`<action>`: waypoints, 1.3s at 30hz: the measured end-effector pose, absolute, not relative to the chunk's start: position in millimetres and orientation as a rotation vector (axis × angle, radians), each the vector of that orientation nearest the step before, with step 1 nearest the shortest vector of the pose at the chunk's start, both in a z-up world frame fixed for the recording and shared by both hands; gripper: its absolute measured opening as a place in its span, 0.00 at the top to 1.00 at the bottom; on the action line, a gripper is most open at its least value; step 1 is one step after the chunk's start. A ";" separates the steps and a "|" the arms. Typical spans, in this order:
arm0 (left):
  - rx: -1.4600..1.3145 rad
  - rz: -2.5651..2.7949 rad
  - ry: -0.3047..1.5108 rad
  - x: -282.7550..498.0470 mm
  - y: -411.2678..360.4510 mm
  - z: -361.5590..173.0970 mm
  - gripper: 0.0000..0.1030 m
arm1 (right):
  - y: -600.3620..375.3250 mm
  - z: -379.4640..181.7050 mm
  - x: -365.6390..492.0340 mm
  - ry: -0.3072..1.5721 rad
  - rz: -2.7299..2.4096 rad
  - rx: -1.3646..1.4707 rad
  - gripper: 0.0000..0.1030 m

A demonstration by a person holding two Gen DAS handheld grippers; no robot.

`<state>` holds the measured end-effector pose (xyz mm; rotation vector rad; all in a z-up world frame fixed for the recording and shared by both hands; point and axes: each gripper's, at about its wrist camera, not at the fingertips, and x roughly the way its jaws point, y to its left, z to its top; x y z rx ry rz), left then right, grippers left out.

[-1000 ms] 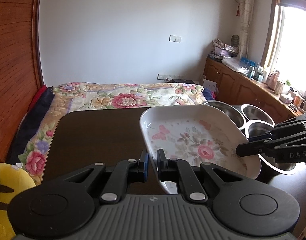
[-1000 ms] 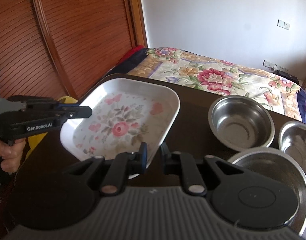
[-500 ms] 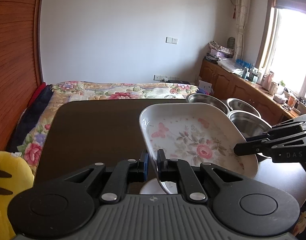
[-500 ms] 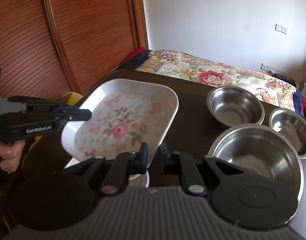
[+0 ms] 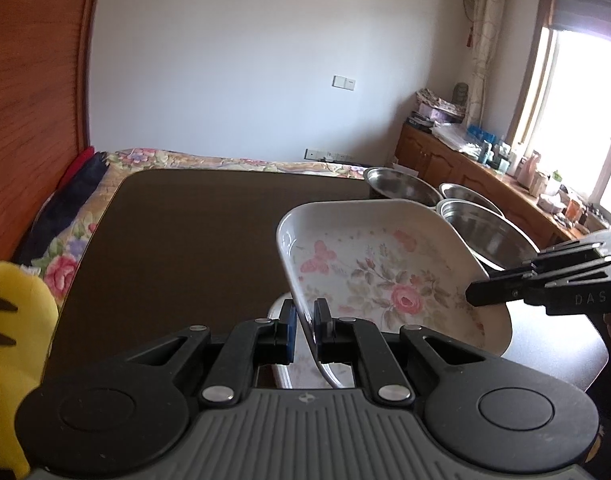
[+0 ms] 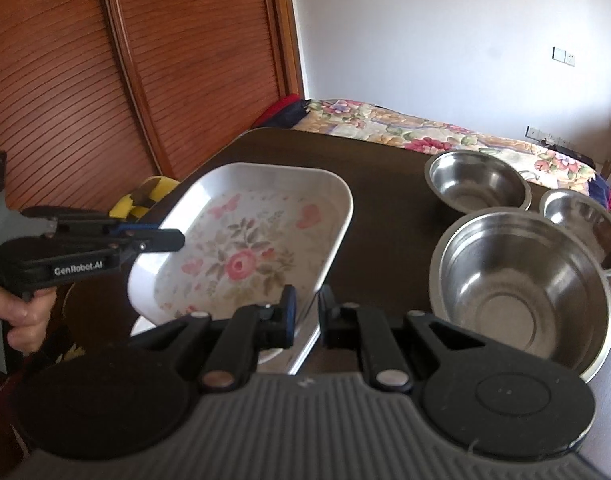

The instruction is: Organize plates and bowls

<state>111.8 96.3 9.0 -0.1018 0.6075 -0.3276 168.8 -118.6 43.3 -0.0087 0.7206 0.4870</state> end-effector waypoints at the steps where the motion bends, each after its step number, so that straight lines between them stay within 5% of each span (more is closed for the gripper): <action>1: -0.112 -0.323 0.611 109.9 97.4 5.8 0.65 | -117.8 41.1 167.2 0.724 0.494 -0.011 0.87; 39: -0.084 -0.284 0.587 94.8 85.7 -18.4 0.64 | -102.4 17.5 152.5 0.762 0.525 -0.017 0.86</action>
